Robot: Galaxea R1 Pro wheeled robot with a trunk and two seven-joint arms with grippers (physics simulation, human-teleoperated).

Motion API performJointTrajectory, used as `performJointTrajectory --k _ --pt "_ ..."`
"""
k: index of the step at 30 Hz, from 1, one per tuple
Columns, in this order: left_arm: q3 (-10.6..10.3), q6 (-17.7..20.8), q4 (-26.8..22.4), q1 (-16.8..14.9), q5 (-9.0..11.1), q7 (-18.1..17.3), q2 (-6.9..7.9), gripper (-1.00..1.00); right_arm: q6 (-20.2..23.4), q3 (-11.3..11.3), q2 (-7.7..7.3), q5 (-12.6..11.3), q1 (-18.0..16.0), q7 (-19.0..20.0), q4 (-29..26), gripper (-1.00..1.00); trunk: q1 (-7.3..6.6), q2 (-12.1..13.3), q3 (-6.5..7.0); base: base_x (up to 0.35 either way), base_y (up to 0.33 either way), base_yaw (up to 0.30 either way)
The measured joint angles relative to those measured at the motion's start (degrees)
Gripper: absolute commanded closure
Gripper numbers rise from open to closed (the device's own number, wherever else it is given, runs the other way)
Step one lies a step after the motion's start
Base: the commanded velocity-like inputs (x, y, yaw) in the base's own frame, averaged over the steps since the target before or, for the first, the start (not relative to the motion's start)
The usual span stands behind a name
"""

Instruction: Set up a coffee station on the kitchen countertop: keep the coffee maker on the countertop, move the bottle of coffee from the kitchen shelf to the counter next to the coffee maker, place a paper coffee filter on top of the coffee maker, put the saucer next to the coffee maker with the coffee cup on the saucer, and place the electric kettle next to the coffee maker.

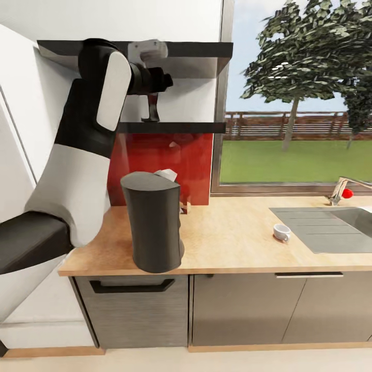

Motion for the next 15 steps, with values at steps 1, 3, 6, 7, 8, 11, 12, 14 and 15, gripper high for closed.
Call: performJointTrajectory --k 1,3,6,7,8,11,12,14,15 --pt "0.0 0.0 0.5 -0.1 -0.1 1.4 0.00 -1.00 0.0 0.0 0.00 0.0 0.0 0.0 0.0 -1.00 0.00 0.0 0.00 0.000 0.000 0.000" --pt "0.0 -0.1 1.4 -0.3 -0.8 4.8 0.00 -1.00 0.0 0.1 0.00 0.1 0.0 0.1 0.0 -1.00 0.00 0.0 0.00 0.000 0.000 0.000" --pt "0.0 -0.1 2.1 -0.5 -1.9 8.0 0.00 -1.00 0.0 0.3 -0.02 0.2 1.7 0.1 0.3 -1.00 0.00 0.0 -0.01 0.000 0.000 0.000" --pt "-0.1 -0.1 2.1 -0.5 -2.0 8.2 0.00 -1.00 0.0 0.2 -0.01 0.2 2.3 0.1 0.4 -1.00 0.00 0.0 0.00 0.000 0.000 0.000" --pt "-0.4 -0.2 2.2 -0.5 -2.1 8.4 0.00 -1.00 -0.1 0.2 -0.01 0.2 2.8 0.1 0.4 -1.00 0.00 0.0 0.00 0.000 0.000 0.000" --pt "-2.0 -0.3 2.2 -0.5 -2.3 9.0 0.00 -1.00 -0.1 1.8 0.21 2.7 5.3 0.1 0.5 -1.00 -0.01 0.0 -0.01 0.070 0.000 0.000" --pt "-2.1 -0.3 2.2 -0.5 -2.4 9.0 0.00 -1.00 -0.1 1.8 0.33 3.8 5.6 0.1 0.5 -1.00 -0.02 0.0 0.00 0.201 0.000 0.000" --pt "-2.3 -0.3 2.2 -0.5 -2.4 9.0 0.00 -1.00 -0.1 2.3 0.67 7.5 6.0 0.0 0.5 -1.00 -0.03 0.0 0.00 0.245 0.000 0.000" --pt "-2.3 -0.3 2.1 -0.5 -2.4 9.0 0.00 -1.00 -0.2 2.4 0.85 9.6 6.2 0.0 0.5 -1.00 -0.03 0.0 0.00 0.250 0.000 0.000"
